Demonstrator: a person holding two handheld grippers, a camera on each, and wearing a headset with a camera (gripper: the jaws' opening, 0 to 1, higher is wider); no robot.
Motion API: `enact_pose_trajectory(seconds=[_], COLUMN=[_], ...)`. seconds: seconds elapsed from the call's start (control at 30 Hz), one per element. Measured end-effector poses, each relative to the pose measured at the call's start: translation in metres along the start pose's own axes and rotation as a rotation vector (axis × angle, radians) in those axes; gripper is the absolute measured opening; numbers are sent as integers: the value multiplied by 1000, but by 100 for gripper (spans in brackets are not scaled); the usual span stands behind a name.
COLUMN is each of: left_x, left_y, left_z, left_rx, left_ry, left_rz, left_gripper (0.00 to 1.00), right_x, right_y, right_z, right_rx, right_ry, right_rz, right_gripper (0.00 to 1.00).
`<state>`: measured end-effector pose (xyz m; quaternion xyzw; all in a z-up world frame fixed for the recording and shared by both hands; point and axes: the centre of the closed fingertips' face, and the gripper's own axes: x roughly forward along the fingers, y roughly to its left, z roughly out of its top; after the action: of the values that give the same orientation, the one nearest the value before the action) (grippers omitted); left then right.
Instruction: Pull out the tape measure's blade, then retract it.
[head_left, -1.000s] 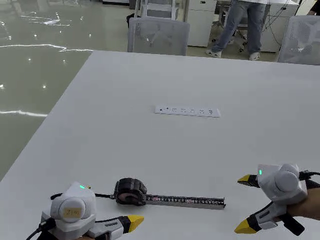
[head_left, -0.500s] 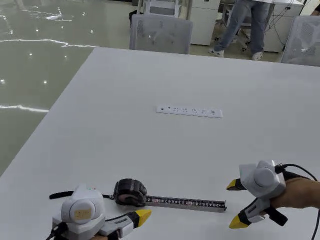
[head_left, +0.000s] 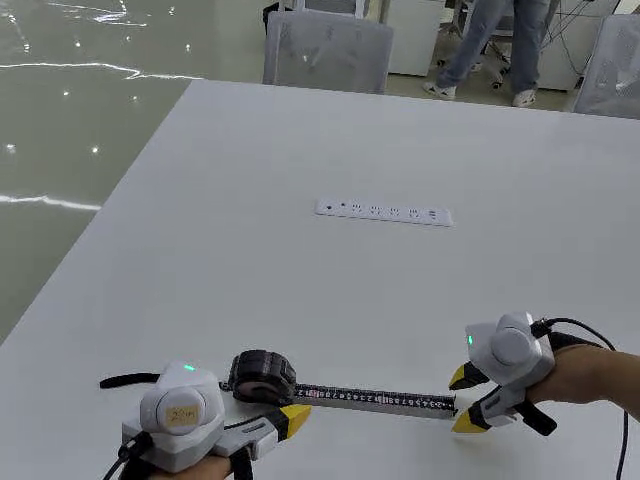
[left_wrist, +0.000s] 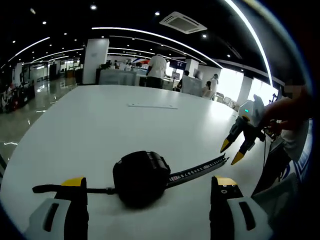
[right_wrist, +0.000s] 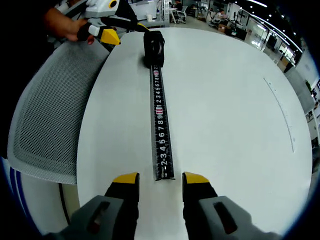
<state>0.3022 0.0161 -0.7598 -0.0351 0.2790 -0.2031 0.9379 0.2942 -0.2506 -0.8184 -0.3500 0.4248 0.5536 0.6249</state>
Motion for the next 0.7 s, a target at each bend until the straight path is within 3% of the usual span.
enact_pose_trajectory(seconds=[0.43,0.7], left_x=[2,3], left_y=[-4,-3], left_z=[2,4], left_rx=[6,-9], left_ry=[-17,-28], left_rz=[-3,2], left_gripper=[100,100], right_x=[10,13], right_y=[-3,-4], right_z=[-2,-4], right_rx=[-44,-31], right_ry=[29,39], right_rz=[-6,-8], right_gripper=[16,15])
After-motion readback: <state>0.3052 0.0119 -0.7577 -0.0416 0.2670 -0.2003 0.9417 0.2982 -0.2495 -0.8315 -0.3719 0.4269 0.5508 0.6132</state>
